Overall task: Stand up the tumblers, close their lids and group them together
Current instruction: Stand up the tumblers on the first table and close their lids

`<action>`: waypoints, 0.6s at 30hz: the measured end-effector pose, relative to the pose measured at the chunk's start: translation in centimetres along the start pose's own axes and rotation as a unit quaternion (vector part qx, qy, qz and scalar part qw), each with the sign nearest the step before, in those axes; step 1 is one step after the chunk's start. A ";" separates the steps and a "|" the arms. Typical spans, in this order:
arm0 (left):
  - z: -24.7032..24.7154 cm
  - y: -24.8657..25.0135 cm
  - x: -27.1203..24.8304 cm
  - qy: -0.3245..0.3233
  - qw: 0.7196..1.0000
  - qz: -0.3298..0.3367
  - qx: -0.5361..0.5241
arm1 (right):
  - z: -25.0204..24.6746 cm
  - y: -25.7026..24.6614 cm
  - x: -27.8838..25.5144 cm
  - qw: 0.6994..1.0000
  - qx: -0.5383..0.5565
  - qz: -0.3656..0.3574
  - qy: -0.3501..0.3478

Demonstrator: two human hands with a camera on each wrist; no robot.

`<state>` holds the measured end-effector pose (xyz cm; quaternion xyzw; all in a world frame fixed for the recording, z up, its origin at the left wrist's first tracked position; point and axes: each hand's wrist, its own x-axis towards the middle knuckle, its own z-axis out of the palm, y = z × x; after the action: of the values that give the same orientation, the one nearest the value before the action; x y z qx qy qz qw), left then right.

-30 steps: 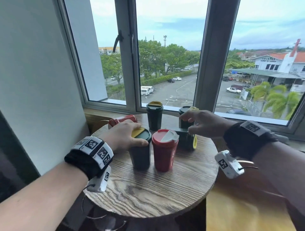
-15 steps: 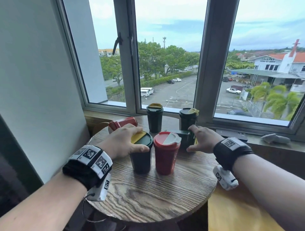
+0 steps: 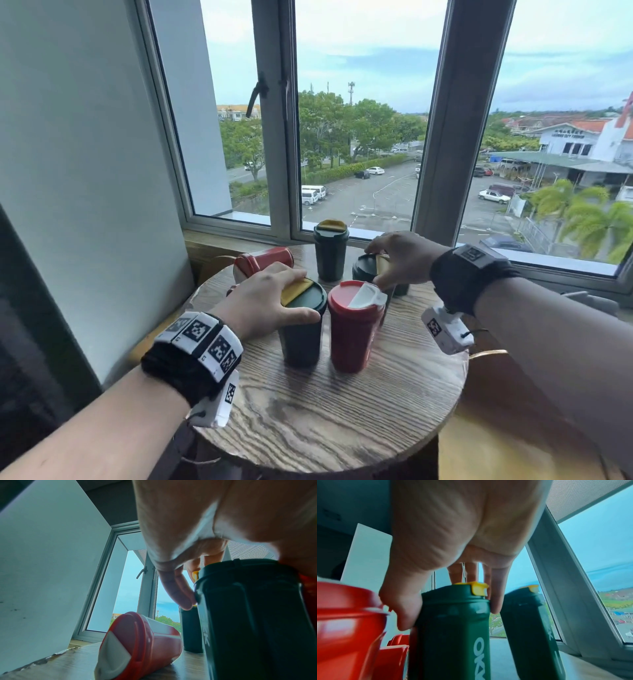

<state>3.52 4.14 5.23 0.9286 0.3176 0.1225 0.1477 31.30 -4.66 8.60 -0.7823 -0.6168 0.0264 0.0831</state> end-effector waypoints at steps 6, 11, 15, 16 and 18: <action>-0.6 -0.5 -0.7 0.025 1.000 0.010 -0.009 | -1.3 -1.2 1.3 0.998 -0.040 -0.001 -0.055; -3.0 -4.1 -0.3 0.128 0.989 -0.042 -0.062 | -1.6 -0.9 1.4 0.997 -0.037 0.006 -0.065; -1.8 -7.9 0.7 0.089 0.988 -0.126 0.016 | -1.7 -0.8 1.5 0.998 -0.015 0.001 -0.063; -1.2 -8.5 0.9 0.062 0.988 -0.140 0.034 | -1.8 -0.8 1.5 0.998 -0.014 0.000 -0.063; -0.2 -9.1 1.1 0.020 0.987 -0.149 0.050 | -1.9 -0.9 1.5 0.998 -0.013 0.001 -0.064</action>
<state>-0.79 11.74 2.35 0.8746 0.4609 0.1013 0.1115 31.07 -3.20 10.69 -0.7804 -0.6206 0.0685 0.0334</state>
